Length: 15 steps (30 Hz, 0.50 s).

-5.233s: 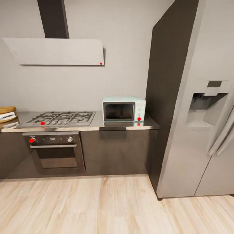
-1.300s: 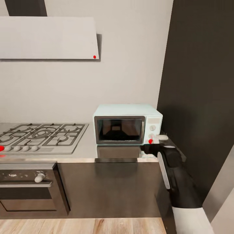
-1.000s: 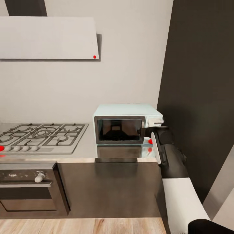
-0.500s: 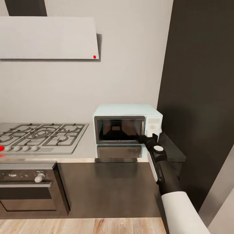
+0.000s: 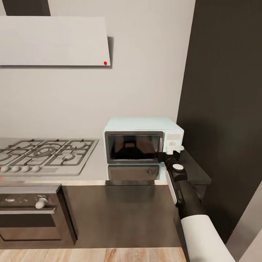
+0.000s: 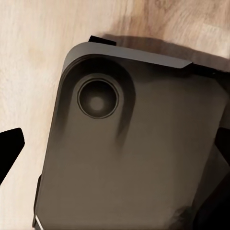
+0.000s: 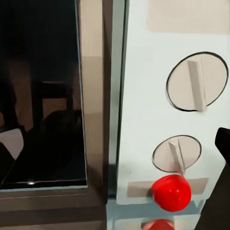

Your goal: In the kitchen, take the popcorn bag from the countertop, put it into the microwave, and heat it until the popcorn is cooked so the cooked popcorn ends up inside the bag.

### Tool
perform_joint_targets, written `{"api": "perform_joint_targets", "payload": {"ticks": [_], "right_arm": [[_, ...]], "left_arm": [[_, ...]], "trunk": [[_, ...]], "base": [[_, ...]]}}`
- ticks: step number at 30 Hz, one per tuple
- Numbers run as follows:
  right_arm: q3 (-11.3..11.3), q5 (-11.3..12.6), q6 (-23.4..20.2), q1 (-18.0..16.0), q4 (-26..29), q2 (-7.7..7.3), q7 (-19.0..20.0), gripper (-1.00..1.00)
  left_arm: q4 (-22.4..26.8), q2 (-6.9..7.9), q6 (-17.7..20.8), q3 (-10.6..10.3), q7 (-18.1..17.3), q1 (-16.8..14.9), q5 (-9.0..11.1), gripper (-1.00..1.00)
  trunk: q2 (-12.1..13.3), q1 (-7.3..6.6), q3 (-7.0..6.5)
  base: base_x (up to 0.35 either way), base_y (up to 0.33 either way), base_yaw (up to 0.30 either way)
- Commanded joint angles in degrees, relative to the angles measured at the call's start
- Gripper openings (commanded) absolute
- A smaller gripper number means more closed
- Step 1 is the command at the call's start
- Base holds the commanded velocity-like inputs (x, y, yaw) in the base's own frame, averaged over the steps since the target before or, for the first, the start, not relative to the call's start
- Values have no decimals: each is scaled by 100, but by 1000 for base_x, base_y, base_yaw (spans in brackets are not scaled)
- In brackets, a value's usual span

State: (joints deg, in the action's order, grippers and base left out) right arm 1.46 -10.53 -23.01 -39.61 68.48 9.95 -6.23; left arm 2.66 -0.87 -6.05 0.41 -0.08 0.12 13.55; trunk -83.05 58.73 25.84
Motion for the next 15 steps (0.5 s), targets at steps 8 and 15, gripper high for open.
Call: {"api": "perform_joint_targets", "payload": {"ticks": [8,15], "right_arm": [[-39,-24,-42,-3,7,4,55,100],[-57,-11,-48,-3,3,4,60,100]], "left_arm": [[6,-1,-11,8,7,2,34,100],[6,-1,-11,12,19,2,34,100]], "trunk": [[-3,0,5],[-3,0,5]], "base": [[2,0,0],[0,0,0]]}}
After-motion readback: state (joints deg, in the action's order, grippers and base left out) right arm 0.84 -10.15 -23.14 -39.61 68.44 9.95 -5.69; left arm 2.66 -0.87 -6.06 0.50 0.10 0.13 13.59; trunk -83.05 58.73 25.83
